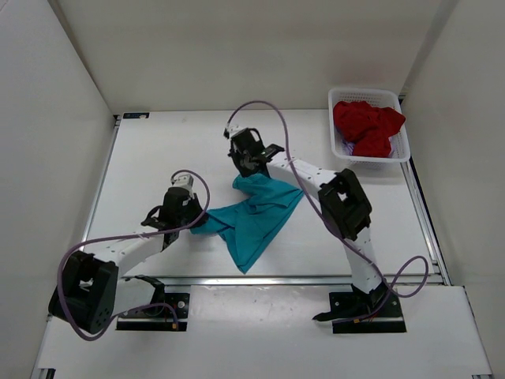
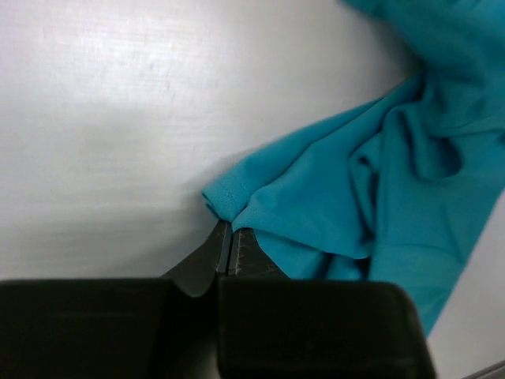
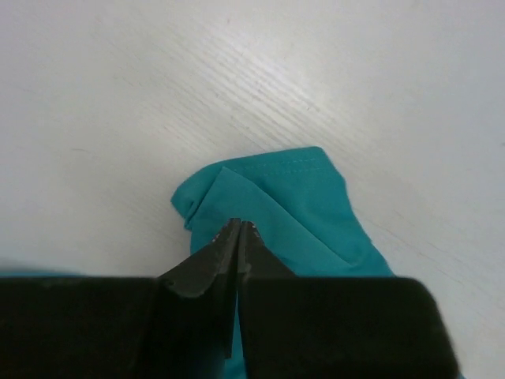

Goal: Fold and stack the t-shirts
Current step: Flatten out the tshirt

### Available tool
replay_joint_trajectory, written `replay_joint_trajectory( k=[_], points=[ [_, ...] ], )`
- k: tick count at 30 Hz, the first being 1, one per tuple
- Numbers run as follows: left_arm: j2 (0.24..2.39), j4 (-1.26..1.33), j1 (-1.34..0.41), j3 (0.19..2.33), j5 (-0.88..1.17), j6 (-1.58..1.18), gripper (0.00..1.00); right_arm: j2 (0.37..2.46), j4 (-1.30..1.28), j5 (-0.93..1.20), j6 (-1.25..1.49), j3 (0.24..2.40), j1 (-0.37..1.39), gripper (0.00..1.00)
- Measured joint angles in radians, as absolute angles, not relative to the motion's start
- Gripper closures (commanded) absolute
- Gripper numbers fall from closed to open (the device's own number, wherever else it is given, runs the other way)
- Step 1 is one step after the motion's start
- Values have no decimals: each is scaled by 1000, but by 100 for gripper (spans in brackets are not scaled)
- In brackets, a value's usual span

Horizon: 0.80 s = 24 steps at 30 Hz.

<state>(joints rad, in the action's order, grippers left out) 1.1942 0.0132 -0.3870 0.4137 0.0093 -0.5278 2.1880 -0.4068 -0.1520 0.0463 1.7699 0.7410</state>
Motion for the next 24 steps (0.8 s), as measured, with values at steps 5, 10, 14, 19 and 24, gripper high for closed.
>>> replay_joint_trajectory(
  k=[5, 10, 14, 19, 24],
  points=[
    [1120, 15, -371, 494, 31, -534, 100, 1931, -367, -62, 62, 1769, 674, 74],
    [1122, 25, -351, 442, 46, -546, 100, 2018, -330, -60, 55, 1750, 722, 67],
    [1125, 23, -342, 415, 51, -550, 100, 2151, -358, -34, 51, 1705, 753, 63],
    [1137, 41, -339, 413, 60, -551, 100, 2183, -368, -25, 51, 1632, 765, 62],
    [1146, 57, -339, 398, 68, -557, 100, 2165, -337, -81, 59, 1584, 765, 73]
  ],
)
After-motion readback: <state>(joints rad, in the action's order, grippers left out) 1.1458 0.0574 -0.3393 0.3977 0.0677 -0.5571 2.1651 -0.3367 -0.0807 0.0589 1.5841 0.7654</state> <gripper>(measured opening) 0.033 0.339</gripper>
